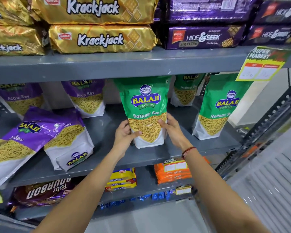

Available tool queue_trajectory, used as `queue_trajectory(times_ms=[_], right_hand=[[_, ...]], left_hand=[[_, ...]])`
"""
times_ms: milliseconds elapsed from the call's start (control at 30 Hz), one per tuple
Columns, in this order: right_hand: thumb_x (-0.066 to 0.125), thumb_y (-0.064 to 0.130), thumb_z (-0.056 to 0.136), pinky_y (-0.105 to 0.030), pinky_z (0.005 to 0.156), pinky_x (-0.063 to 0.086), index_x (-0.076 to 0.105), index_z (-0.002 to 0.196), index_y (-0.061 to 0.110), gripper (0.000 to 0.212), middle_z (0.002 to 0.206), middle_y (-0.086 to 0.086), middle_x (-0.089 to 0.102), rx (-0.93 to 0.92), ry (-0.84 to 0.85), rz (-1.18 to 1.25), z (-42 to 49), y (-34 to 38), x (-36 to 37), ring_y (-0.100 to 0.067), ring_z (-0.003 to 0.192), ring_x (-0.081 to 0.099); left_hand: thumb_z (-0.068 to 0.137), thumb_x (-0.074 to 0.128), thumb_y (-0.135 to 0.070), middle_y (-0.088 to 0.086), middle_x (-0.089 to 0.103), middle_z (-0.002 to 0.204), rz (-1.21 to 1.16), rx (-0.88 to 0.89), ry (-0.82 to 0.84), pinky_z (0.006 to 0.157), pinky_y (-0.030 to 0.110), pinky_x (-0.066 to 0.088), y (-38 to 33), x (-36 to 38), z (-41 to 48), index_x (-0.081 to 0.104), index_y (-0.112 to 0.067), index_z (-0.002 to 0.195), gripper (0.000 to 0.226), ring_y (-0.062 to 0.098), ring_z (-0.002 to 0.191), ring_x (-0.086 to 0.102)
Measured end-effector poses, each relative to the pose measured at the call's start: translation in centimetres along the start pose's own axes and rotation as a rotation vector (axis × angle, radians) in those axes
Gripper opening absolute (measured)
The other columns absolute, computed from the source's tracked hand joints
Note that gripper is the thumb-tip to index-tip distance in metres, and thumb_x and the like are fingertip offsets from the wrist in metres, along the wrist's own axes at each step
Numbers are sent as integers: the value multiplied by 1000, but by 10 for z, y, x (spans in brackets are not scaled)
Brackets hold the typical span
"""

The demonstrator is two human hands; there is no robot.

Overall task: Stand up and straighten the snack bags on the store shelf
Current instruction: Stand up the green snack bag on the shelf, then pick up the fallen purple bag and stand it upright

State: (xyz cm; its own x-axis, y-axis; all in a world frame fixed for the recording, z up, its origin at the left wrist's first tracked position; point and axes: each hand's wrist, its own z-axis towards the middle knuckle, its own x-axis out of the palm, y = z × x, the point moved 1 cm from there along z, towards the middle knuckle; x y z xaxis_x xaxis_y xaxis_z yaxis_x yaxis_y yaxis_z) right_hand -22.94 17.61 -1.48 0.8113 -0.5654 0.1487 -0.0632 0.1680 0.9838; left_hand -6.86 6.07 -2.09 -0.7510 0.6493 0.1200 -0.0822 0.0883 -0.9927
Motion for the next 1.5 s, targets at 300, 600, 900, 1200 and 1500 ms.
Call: queue_trajectory(times_ms=[300, 600, 900, 1200, 1500], right_hand=[[49, -3, 93, -24, 83, 56, 55, 117, 11, 29, 95, 13, 76, 28, -122, -43, 11, -10, -57, -5, 94, 69], [41, -7, 88, -13, 77, 51, 54, 121, 7, 38, 106, 2, 67, 91, -262, -21, 13, -25, -56, 2, 91, 66], [60, 15, 91, -43, 110, 38, 40, 138, 7, 52, 142, -15, 47, 6, -594, -184, -23, -35, -20, -26, 132, 44], [54, 13, 88, -29, 94, 46, 56, 117, 1, 31, 117, -20, 53, -278, -527, -442, -51, -32, 89, -32, 110, 53], [58, 33, 92, -39, 97, 41, 57, 118, 2, 40, 120, -18, 59, 106, 86, -521, -13, -37, 213, -30, 112, 55]], left_hand=[[69, 73, 12, 12, 67, 109, 77, 15, 4, 86, 32, 53, 22, 61, 26, 47, -3, 118, 58, 18, 93, 65], [71, 75, 3, 12, 65, 119, 142, 14, 37, 95, 29, 50, 35, 62, 28, 48, -8, 118, 55, 15, 105, 62], [78, 71, -1, 17, 58, 129, 254, 28, -133, 100, 27, 41, 3, 28, 14, 49, -5, 127, 54, 24, 119, 55], [81, 62, 6, 13, 59, 105, 170, 114, -556, 101, 41, 44, -40, -91, -15, 53, 5, 114, 34, 25, 101, 56], [84, 64, -20, 27, 61, 116, 456, -119, -815, 91, 39, 42, -31, -193, -70, 54, 4, 115, 40, 37, 110, 56]])
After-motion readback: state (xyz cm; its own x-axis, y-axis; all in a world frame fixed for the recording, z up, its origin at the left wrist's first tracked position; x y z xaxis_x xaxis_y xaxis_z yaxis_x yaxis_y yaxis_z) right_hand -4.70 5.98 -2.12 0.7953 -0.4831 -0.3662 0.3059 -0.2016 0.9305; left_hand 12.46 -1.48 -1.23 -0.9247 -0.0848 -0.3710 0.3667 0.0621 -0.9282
